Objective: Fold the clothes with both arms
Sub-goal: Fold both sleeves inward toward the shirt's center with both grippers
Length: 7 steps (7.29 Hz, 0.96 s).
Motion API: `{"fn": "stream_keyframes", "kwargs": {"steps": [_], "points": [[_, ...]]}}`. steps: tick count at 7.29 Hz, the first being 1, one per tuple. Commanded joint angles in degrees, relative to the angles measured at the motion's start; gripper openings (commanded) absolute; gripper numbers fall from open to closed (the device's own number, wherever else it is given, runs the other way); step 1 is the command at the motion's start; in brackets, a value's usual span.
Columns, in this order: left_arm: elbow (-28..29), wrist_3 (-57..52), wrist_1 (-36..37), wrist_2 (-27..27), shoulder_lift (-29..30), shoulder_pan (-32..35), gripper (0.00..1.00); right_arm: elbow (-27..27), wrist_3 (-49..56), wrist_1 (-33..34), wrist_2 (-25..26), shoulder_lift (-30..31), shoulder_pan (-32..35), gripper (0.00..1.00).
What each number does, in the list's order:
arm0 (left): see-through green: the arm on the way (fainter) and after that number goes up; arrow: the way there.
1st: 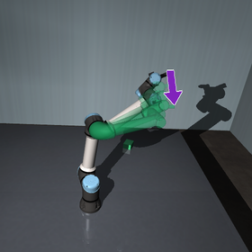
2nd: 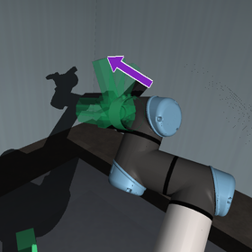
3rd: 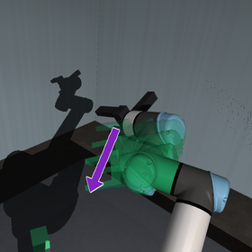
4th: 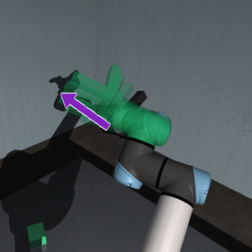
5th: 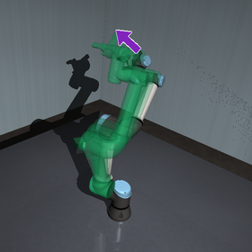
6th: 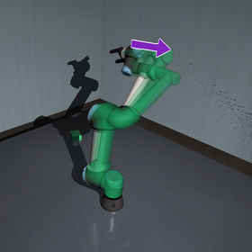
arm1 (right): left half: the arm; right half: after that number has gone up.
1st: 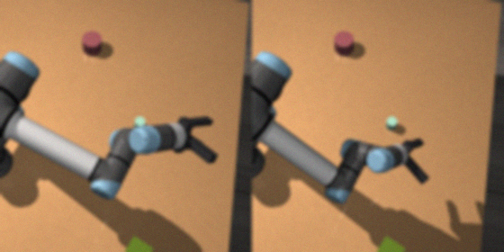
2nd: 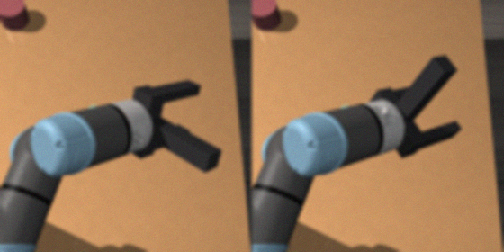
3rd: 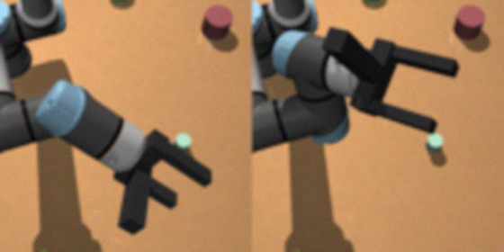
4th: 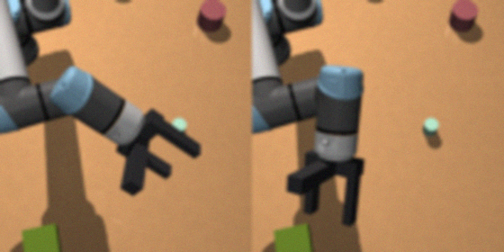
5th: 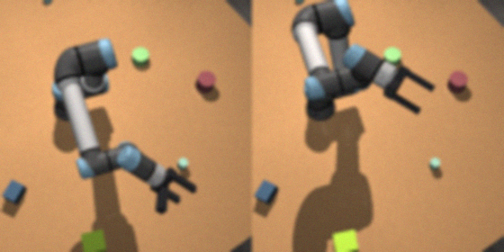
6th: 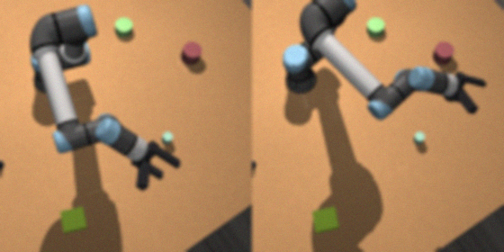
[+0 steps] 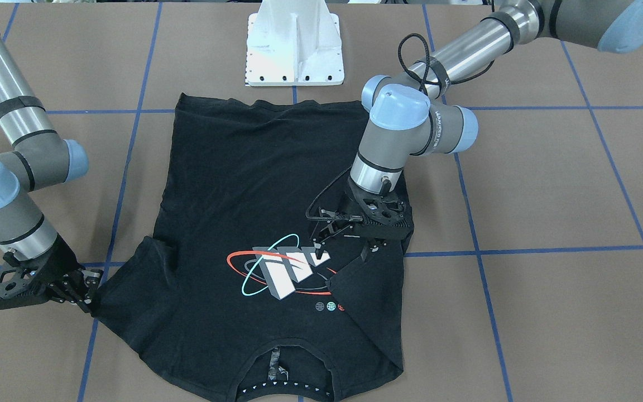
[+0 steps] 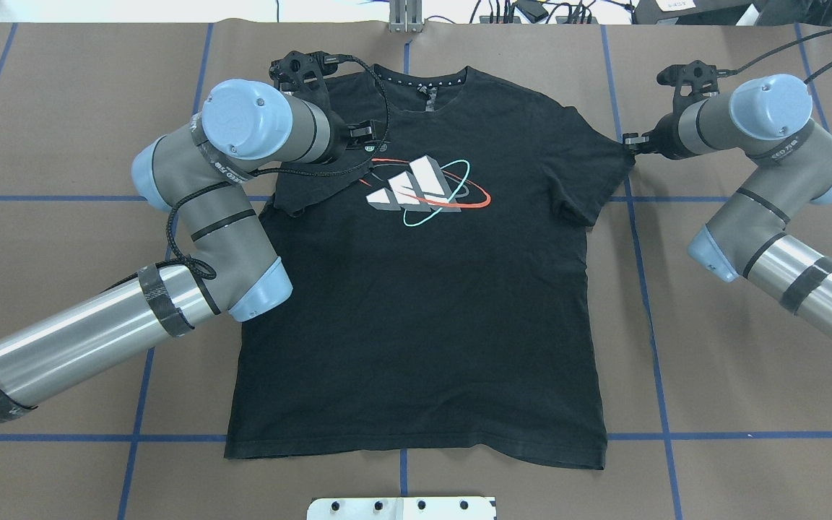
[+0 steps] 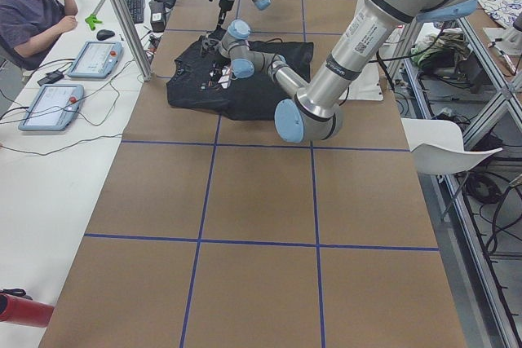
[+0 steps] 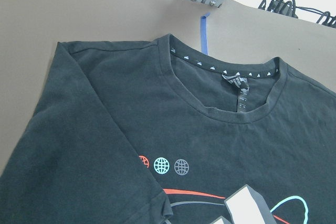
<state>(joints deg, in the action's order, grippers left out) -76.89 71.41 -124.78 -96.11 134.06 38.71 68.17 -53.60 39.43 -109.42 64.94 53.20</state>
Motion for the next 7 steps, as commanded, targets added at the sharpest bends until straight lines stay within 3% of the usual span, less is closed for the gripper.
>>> {"fn": "stream_keyframes", "kwargs": {"steps": [1, 5, 6, 7], "points": [[-0.79, -5.81, 1.55, -1.27, -0.81, 1.80, 1.00, 1.26, -0.71, 3.52, -0.35, -3.39, 0.41, 0.00], [-3.69, -10.22, 1.12, -1.71, -5.46, 3.39, 1.00, 13.89, -4.47, 18.72, -0.88, -5.95, 0.15, 0.00], [-4.14, -10.41, 0.86, -1.62, -6.26, 3.48, 1.00, 13.75, -7.63, 22.67, 0.25, -9.62, -2.55, 0.00], [-4.23, -10.41, 0.85, -1.71, -6.27, 3.48, 1.00, 12.18, -10.62, 24.89, 4.96, -13.66, -5.54, 0.00]]}}
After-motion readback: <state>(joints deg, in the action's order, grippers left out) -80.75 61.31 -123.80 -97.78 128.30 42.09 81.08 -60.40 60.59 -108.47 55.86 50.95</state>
